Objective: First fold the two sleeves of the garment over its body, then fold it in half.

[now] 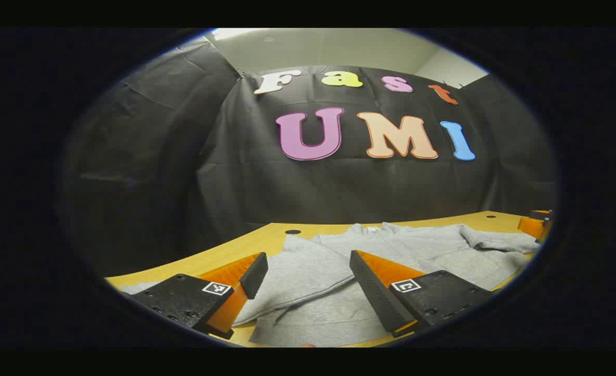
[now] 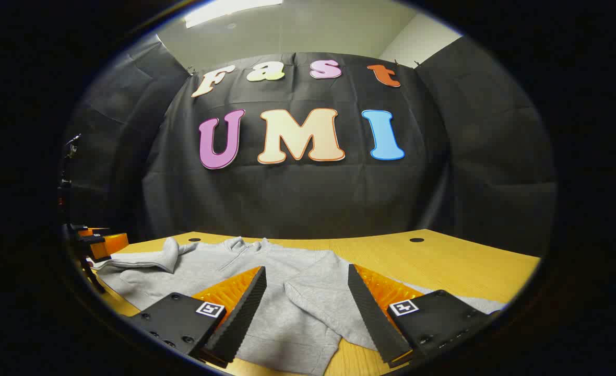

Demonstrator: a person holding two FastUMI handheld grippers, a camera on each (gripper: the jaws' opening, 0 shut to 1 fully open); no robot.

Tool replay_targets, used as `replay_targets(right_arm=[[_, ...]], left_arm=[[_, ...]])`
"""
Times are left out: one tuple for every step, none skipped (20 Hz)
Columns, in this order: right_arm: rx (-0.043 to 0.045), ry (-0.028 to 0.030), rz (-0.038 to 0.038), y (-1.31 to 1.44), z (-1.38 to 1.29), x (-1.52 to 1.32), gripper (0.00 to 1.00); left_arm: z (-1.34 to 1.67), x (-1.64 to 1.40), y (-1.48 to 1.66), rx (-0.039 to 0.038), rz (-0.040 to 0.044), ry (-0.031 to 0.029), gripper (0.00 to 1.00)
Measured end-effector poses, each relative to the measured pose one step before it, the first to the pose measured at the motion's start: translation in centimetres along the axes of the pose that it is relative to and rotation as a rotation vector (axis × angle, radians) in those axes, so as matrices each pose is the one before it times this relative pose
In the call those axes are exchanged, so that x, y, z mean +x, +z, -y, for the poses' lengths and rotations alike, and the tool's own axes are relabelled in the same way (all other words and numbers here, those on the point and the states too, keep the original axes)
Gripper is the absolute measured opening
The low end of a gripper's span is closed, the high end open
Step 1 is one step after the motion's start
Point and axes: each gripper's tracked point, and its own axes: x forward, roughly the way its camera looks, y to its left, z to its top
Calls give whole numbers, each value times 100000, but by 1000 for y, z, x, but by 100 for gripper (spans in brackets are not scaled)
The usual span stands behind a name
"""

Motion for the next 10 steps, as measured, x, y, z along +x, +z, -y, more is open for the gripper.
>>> replay_targets(right_arm=[[2,2,2,1,18,-36,98],[7,-7,2,44,-7,20,98],[-9,-10,-14,3,-4,-17,98],[-11,-51,-15,19,-6,4,98],[-15,-290,-8,-17,62,27,98],[-39,-253,0,33,75,-42,98],[-39,-1,22,-19,-47,-24,98],[31,-4,-14,50,-13,-2,98],[-20,6,35,-59,21,-18,98],[9,-4,-40,41,-1,51,98]], left_arm=[[-2,-21,-66,34,29,-6,95],[-44,1,52,32,126,78,95],[-11,76,-21,60,-2,76,95],[-12,-47,56,19,-22,0,95],[8,19,-89,-14,-43,10,95],[37,-3,43,-23,4,-6,99],[-15,5,-40,-16,-92,-20,95],[54,86,66,-90,-51,16,97],[-67,-97,-92,-13,18,1,99],[34,-27,1,27,-13,-13,95]])
